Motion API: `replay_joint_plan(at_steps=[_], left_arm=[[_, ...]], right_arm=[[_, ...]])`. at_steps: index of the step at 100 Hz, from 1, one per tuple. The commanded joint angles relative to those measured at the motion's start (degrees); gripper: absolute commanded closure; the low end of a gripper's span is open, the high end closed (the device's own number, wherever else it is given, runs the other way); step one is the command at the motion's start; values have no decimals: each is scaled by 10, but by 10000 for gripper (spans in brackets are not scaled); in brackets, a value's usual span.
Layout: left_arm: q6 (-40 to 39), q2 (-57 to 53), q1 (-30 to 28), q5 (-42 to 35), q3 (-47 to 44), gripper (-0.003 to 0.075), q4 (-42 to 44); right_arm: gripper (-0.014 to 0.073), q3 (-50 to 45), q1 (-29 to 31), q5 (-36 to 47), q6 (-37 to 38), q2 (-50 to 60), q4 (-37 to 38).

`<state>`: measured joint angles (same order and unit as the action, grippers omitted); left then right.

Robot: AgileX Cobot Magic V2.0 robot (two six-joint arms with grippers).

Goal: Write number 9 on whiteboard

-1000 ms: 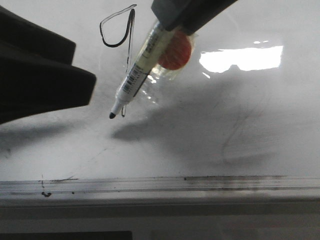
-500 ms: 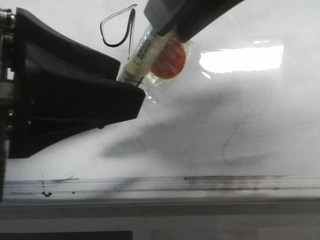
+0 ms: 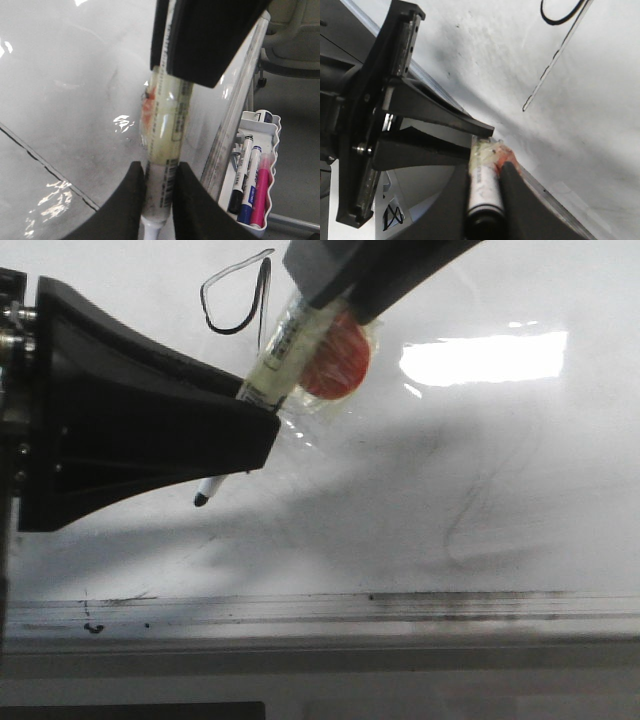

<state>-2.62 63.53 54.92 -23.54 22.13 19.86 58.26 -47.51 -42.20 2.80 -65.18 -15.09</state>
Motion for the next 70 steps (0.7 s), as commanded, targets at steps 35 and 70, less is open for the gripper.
replay_joint_plan(at_steps=[35, 70], left_arm=[[-19, -64, -5, 49, 19, 741, -236], [-19, -146, -90, 130, 19, 741, -490]], right_arm=[[209, 20, -1, 70, -2, 18, -10], [209, 20, -1, 87, -2, 37, -7]])
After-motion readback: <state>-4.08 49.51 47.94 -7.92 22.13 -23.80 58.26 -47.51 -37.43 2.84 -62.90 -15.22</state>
